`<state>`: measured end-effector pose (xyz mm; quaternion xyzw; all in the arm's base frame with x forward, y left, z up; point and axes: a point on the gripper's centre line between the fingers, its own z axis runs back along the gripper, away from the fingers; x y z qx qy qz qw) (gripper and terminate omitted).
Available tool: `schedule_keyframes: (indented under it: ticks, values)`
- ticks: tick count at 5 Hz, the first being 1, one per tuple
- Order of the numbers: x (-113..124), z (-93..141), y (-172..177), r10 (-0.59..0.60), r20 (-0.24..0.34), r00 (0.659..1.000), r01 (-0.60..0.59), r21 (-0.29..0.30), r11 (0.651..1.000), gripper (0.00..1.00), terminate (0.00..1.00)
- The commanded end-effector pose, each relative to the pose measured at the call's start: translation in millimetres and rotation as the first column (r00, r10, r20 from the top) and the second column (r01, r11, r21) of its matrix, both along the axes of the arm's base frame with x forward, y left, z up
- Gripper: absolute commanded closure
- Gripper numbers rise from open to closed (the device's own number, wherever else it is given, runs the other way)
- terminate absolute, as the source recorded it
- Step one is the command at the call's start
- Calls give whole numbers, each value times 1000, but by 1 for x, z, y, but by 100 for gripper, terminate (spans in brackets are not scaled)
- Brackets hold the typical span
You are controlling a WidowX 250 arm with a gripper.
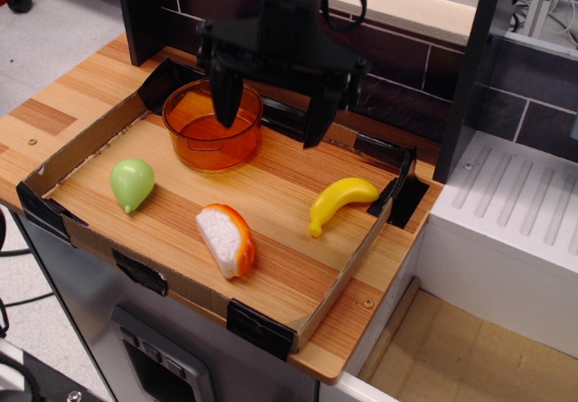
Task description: Put sushi in pot
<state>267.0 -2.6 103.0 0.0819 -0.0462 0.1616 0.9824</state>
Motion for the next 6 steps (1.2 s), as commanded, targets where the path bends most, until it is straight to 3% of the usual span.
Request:
schedule_keyframes:
  ticks: [1,3,5,6]
  values:
    - [-21,-11,19,319,28,947,-314,-111,943,0,0]
    - [-32,-60,28,410,101,906,-392,-159,906,0,0]
    - [-30,-77,23,410,101,906,-386,-199,901,0,0]
    - [-31,-91,25,417,90,904,-399,-166,902,0,0]
